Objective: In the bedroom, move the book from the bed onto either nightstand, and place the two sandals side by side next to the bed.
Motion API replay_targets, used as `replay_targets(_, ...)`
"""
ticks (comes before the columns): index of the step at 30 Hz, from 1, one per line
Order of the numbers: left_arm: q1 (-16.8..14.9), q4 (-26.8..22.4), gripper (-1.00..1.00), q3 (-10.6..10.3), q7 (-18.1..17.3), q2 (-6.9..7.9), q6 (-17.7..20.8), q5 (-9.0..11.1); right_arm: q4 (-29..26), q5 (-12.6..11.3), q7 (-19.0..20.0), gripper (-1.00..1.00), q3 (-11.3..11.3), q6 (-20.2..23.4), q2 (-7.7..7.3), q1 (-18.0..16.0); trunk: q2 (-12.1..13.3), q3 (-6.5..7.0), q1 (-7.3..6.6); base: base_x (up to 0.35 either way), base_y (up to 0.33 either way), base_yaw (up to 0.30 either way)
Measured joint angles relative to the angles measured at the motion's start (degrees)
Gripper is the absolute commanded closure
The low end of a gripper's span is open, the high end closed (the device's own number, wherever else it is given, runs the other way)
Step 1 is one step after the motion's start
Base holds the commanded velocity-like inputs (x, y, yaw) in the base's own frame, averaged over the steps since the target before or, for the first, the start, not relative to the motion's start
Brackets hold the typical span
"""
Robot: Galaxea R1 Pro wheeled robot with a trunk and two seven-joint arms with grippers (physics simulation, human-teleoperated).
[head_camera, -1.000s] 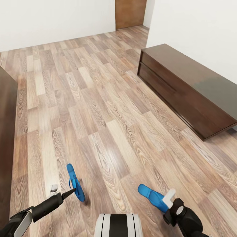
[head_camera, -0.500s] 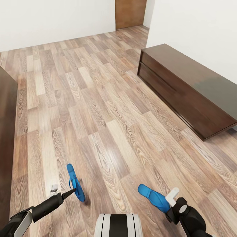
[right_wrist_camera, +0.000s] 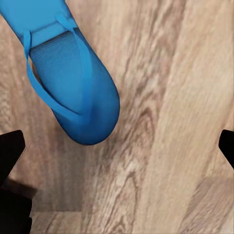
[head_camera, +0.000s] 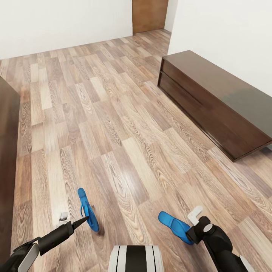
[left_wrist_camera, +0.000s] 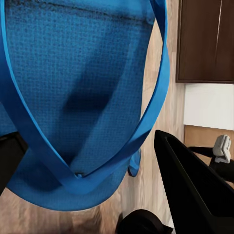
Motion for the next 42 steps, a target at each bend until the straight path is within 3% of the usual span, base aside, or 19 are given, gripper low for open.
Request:
replay_targets(26,0.1,0.1,1.0,0.0,0.1,-0.11,-1.2,0.0,0.5,-0.4,-0.1,-1.0,0.4,-0.4,-0.03,-0.2,0.0,0.0,0.0,0.03,0.0,0.001)
replay_targets(42,0.0,0.1,1.0,-0.1,0.0,-0.11,-1.1,0.1,0.5,-0.4,-0.1,-1.0,0.4,-0.5,-0.04,-0.2,0.0,-0.33,0.0,0.0,0.0,0.102)
